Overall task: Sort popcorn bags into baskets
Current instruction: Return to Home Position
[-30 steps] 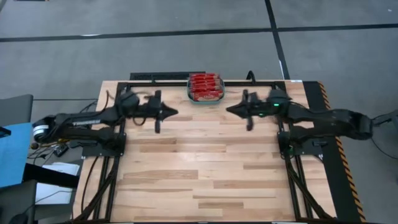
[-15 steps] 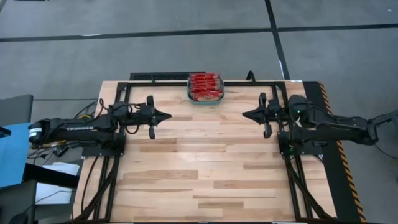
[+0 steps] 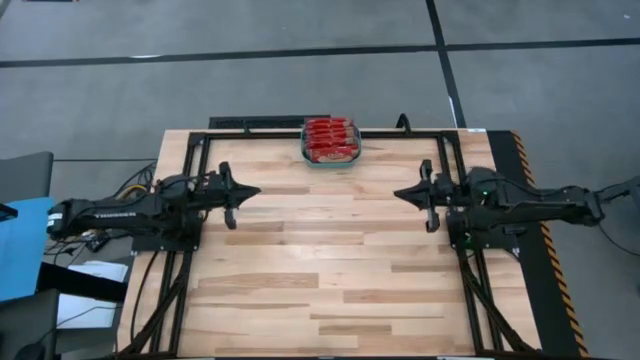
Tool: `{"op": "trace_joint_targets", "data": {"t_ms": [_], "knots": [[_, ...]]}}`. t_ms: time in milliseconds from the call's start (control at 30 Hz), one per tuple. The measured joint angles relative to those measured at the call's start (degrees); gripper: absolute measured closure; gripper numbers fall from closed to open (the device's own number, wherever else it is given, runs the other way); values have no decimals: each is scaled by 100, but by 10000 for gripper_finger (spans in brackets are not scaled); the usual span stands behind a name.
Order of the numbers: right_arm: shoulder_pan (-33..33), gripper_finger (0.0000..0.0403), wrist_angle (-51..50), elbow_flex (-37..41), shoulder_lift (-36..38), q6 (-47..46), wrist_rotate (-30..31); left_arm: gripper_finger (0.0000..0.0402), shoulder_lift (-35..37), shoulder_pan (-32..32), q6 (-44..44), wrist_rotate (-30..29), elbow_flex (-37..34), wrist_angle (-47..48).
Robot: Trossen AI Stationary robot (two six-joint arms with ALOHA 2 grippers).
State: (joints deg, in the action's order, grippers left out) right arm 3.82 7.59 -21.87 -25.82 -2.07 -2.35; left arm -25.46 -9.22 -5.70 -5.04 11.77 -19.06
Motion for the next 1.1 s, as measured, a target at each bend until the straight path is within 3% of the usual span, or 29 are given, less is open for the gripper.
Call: {"op": "trace_joint_targets", "data": {"t_ms": [100, 233, 667, 1000, 1100], "knots": [[-74, 399, 576, 284, 259, 49, -18, 401, 340, 241, 42, -450, -232, 43], [-190, 395, 1225, 797, 278, 57, -40, 401, 542, 418, -24, -619, -699, -187], [-182, 398, 777, 1055, 506, 42, -53, 401, 1520, 473, 353, -231, -900, 498], [-195, 397, 1286, 1733, 981, -220, -57, 401, 2476, 471, 355, -393, -1117, 1179], [-192, 395, 1512, 2073, 1206, -234, -57, 401, 2538, 471, 362, -722, -1119, 1487]]}}
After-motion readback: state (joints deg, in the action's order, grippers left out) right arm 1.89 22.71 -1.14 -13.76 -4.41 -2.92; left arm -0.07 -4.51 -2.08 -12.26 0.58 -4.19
